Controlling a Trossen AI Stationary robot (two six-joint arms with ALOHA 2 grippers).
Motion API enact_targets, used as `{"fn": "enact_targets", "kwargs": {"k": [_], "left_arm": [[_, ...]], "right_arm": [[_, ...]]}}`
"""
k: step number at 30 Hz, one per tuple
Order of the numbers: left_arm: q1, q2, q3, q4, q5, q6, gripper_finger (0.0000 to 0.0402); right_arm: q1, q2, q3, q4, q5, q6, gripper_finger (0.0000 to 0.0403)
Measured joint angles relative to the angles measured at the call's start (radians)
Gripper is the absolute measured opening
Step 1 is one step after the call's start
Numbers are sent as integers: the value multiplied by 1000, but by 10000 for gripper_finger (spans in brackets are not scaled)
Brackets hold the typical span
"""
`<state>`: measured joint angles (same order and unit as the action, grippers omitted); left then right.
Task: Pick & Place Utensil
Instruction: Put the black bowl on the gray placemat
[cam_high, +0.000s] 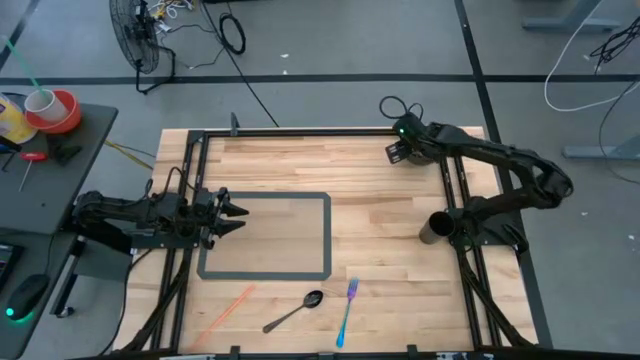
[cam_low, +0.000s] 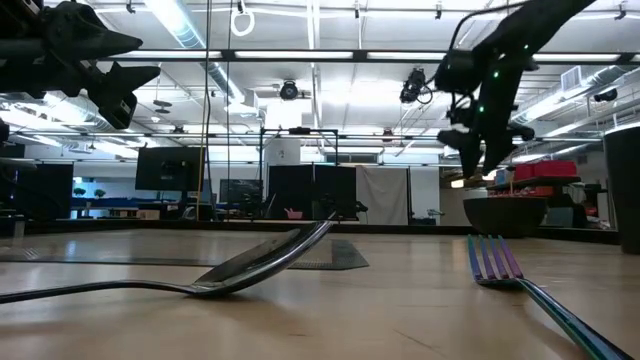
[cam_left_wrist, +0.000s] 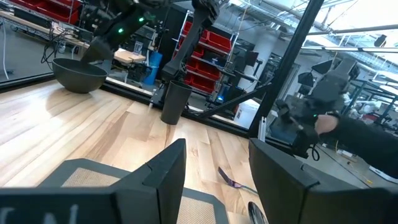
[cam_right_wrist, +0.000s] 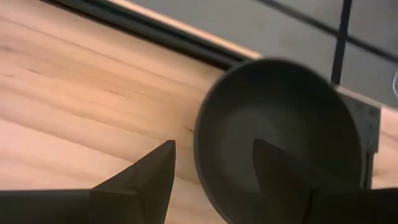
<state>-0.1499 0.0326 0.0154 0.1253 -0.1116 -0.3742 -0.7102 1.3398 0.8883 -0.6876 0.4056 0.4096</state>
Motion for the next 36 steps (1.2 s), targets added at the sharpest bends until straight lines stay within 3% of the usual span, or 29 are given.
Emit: {"fn": "enact_targets", "kwargs": {"k": [7, 15, 30, 36], "left_arm": [[0, 0, 0, 0, 0, 0, 181], [0, 0, 0, 0, 0, 0, 181], [0, 0, 0, 0, 0, -1, 181], [0, 0, 0, 0, 0, 0, 181]], "right_arm": [[-43, 95, 0, 34, -71, 9, 217], [-51, 150, 0, 56, -71, 1, 209], [-51, 176, 0, 63, -83, 1, 95], [-51, 176, 0, 66, -83, 0, 69]]}}
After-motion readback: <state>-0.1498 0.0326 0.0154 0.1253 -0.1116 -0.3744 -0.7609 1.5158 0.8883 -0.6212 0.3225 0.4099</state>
